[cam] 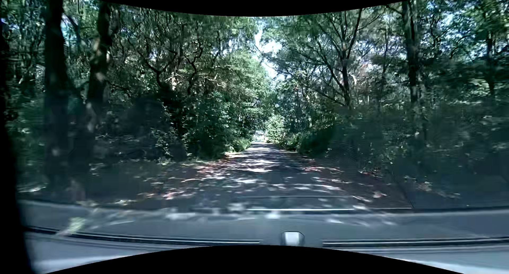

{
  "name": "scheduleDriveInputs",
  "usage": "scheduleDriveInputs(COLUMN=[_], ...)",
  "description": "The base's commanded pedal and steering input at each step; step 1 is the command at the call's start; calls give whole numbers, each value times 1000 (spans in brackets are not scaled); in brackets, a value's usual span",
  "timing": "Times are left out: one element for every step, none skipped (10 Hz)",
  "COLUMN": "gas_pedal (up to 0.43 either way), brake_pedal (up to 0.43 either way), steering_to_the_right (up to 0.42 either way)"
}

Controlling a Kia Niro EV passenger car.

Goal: Follow the waypoints while adhering to traffic rules and regulations

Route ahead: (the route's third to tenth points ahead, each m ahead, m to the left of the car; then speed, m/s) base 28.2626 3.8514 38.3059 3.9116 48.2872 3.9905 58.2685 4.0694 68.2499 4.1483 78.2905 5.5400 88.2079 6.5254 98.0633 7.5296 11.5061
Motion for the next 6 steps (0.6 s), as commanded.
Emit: scheduleDriveInputs(gas_pedal=[331, 319, 311, 299, 287, 287], brake_pedal=[6, 6, 6, 6, 6, 6], steering_to_the_right=[4, 4, 4, 4, 3, -2])
